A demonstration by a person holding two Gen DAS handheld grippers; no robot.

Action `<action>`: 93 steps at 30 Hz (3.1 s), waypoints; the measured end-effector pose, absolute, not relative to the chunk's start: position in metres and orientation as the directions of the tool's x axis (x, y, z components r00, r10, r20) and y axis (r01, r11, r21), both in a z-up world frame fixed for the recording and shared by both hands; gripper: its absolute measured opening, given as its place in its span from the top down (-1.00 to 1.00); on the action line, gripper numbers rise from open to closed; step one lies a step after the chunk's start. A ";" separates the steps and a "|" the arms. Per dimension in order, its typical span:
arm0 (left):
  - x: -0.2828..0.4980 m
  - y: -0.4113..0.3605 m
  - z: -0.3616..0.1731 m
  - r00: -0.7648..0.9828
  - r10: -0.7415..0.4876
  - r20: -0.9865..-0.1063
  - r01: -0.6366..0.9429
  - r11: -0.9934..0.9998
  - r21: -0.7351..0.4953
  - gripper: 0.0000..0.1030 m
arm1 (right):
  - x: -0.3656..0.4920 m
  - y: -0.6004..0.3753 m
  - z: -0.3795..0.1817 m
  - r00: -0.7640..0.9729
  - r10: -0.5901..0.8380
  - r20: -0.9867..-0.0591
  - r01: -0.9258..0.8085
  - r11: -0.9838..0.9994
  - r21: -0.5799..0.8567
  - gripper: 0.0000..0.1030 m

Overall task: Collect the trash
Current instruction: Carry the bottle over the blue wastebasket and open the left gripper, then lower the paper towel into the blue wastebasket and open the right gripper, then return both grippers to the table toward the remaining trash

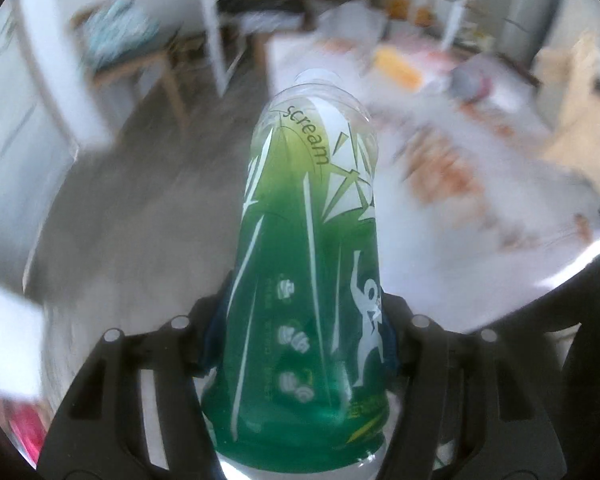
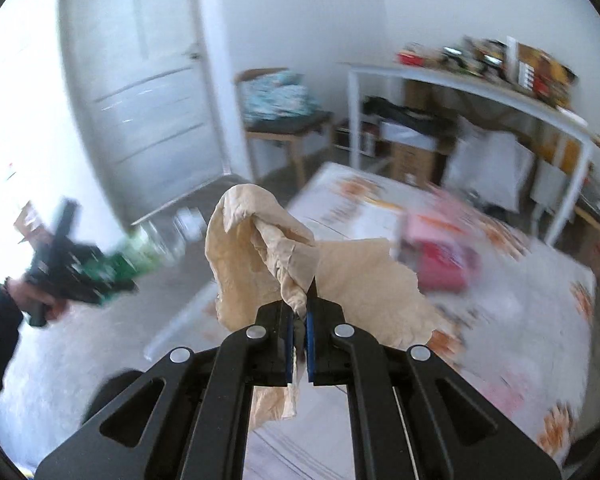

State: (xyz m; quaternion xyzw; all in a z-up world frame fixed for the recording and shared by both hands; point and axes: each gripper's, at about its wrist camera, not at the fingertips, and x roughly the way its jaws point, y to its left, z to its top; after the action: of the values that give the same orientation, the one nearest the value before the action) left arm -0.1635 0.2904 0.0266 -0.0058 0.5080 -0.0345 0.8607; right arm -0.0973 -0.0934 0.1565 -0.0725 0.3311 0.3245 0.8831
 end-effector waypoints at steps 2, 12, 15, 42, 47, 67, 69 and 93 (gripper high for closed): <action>-0.173 0.305 -0.010 0.430 -0.056 -0.901 0.003 0.998 -0.061 -0.12 | -0.101 -0.066 0.162 0.545 0.556 -0.627 -0.663 0.744 0.084 0.91; -0.159 0.315 -0.160 0.224 -0.132 -0.966 -0.125 0.979 -0.162 -0.12 | -0.118 0.047 0.158 0.426 0.611 -0.667 -0.786 0.615 0.061 0.91; -0.155 0.317 -0.191 0.171 -0.147 -0.974 -0.161 0.971 -0.175 -0.12 | -0.122 0.073 0.151 0.396 0.615 -0.682 -0.805 0.590 0.064 0.91; -0.316 0.456 -0.121 0.312 0.030 -0.949 -0.587 0.792 -0.168 -0.80 | -0.132 0.240 0.020 0.225 0.424 -0.877 -0.838 0.544 0.048 0.91; -0.344 0.474 -0.123 0.336 0.036 -0.941 -0.631 0.751 -0.196 -0.80 | -0.129 0.284 -0.067 0.184 0.264 -0.947 -0.818 0.575 0.001 0.91; -0.361 0.473 -0.153 0.348 0.020 -0.937 -0.651 0.725 -0.226 -0.80 | -0.110 0.296 -0.180 0.274 0.026 -0.961 -0.672 0.721 -0.173 -0.89; -0.359 0.471 -0.149 0.355 0.022 -0.935 -0.642 0.732 -0.226 -0.80 | -0.112 0.295 -0.174 0.307 -0.011 -0.952 -0.645 0.733 -0.217 -0.89; -0.033 0.123 0.078 0.626 -0.243 -0.741 0.209 0.968 -0.141 -0.84 | -0.045 -0.217 0.080 0.584 0.042 -0.811 -0.136 0.990 -0.047 -0.90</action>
State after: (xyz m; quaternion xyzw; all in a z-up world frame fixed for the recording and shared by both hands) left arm -0.0331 0.1228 0.0779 -0.0206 0.4141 -0.1253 0.9013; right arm -0.0452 -0.2169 0.0796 -0.0517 0.4534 0.0500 0.8884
